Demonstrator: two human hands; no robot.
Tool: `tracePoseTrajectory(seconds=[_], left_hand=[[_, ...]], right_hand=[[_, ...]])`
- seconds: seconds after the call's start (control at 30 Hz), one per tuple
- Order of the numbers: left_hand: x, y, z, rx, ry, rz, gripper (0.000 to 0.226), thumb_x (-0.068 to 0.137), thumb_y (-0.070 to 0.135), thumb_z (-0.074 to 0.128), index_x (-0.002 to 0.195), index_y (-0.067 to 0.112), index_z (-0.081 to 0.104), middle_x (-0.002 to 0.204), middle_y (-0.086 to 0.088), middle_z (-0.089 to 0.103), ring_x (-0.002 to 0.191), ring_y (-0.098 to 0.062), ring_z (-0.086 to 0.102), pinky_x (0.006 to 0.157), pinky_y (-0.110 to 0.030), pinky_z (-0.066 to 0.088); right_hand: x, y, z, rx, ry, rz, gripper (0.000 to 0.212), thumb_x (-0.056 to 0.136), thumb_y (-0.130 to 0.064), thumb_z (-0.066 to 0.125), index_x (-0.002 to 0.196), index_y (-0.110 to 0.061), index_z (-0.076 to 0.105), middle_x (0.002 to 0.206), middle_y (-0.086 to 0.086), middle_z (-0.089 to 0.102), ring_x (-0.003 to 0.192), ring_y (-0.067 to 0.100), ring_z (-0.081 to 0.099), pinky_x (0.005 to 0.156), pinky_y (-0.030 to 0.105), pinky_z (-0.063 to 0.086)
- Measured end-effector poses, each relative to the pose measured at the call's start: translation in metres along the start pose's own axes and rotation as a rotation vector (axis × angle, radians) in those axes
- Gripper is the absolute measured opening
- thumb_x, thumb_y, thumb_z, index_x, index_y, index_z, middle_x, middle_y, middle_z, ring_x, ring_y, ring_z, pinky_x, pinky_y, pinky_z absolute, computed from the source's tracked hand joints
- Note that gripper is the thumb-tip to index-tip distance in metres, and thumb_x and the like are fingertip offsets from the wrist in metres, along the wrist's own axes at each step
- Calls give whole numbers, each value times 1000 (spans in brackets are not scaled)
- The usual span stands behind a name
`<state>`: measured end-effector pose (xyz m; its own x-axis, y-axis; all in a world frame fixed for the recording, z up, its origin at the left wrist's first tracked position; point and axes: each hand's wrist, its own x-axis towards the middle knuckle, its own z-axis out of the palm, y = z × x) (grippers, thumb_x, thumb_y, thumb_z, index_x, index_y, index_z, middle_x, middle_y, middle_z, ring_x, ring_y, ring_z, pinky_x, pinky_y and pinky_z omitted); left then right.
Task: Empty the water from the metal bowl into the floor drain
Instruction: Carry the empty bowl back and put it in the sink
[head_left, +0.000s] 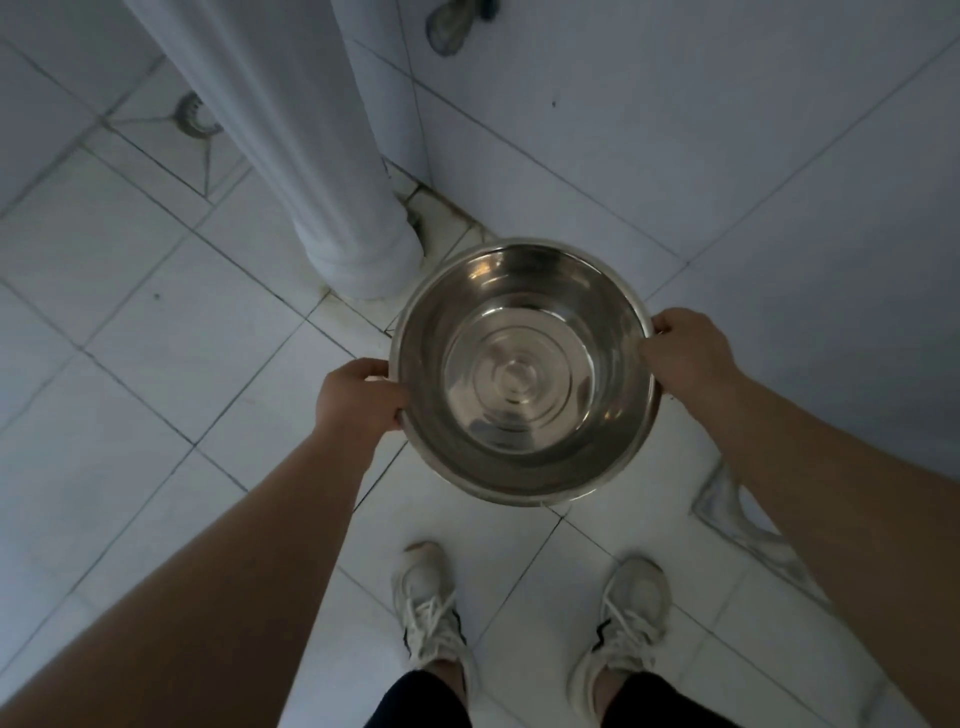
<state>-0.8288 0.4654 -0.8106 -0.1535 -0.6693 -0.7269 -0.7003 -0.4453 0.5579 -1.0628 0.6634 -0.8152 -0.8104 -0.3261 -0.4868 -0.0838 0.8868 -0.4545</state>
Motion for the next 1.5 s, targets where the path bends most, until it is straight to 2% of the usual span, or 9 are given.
tracePoseTrajectory(seconds=[0.17,0.43,0.63,0.73,0.9,1.1,1.2,1.37,1.5], left_hand=[[-71,35,-39,10,-34,-19,28,62,-12,63,78,10,69,82,-25,72,72,-37,72,74,-48,61],[-178,101,-89,31,-38,-8,29,66,-15,60,83,7,68,83,-22,70,71,-35,70,74,-47,61],[-247,139,-122,4,-62,-18,25,68,-15,60,85,3,65,79,-20,67,62,-31,64,73,-45,61],[-286,158,-138,-28,-71,-24,28,68,-15,61,93,-2,66,82,-21,66,67,-31,64,70,-44,62],[-339,181,-158,-65,-76,3,28,71,-14,63,97,-2,65,85,-20,66,68,-29,64,49,-29,61],[-383,200,-179,-78,-74,58,23,71,-12,65,90,2,65,85,-17,69,69,-27,67,49,-27,58],[-395,208,-184,-92,-61,88,20,73,-11,65,88,2,65,82,-16,69,68,-26,67,46,-25,56],[-416,221,-192,-135,21,146,15,74,-9,65,82,4,65,81,-15,66,68,-26,65,47,-26,55],[-430,232,-207,-193,87,179,16,74,-8,63,83,4,67,79,-15,65,63,-24,63,44,-25,53]], right_hand=[[-55,-29,-54,-16,-12,53,10,78,-8,54,82,-12,61,73,4,57,68,25,55,57,25,36],[-129,-86,-154,-9,-29,105,9,79,-6,53,86,-9,59,84,8,56,77,26,53,68,28,37],[-173,-118,-220,-23,-75,70,4,77,-7,56,81,-5,58,86,13,60,75,27,56,66,29,42],[-199,-130,-256,33,-83,80,15,73,-7,57,83,2,63,88,20,67,80,36,65,76,43,56],[-228,-146,-301,168,-102,82,26,70,-3,58,90,12,63,94,29,67,86,42,67,82,55,56],[-256,-171,-343,201,-61,8,3,69,-6,55,72,-4,55,77,16,58,68,27,57,71,44,55],[-263,-183,-357,204,-44,-19,5,68,-5,55,67,-7,50,74,14,55,65,25,55,63,34,45],[-273,-198,-380,186,-42,-78,6,68,-3,54,71,-8,51,74,15,55,66,27,56,63,35,45],[-284,-220,-397,228,-55,-135,8,67,-3,55,75,-5,56,77,19,59,67,32,62,74,50,58]])
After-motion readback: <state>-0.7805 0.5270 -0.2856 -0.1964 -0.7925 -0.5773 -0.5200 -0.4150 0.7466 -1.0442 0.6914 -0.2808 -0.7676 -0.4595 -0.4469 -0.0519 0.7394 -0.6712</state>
